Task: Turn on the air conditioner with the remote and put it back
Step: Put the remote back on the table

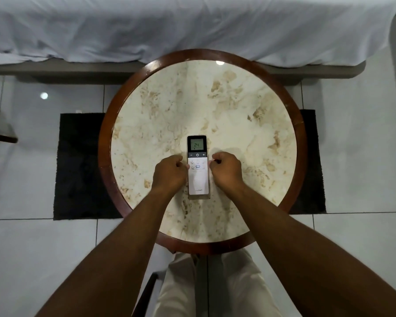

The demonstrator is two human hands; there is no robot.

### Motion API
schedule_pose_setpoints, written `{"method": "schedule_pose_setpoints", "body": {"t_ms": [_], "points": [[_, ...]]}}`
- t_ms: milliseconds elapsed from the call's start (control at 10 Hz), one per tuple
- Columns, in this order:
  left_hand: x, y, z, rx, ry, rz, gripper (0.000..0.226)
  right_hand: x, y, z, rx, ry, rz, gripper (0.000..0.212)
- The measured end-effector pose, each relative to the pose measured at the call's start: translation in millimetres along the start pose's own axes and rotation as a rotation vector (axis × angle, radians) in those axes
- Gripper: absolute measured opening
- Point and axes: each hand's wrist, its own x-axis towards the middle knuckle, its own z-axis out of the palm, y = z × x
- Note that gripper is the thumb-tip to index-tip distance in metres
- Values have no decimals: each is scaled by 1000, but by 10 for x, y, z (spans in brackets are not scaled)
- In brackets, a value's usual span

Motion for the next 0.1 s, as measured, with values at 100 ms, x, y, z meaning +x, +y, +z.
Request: {"method": "schedule_pose_setpoints", "body": {"t_ms": [100], "points": [[-191, 131, -363, 290, 9, 79, 54, -156, -224, -278, -173, -49, -55, 41]]}}
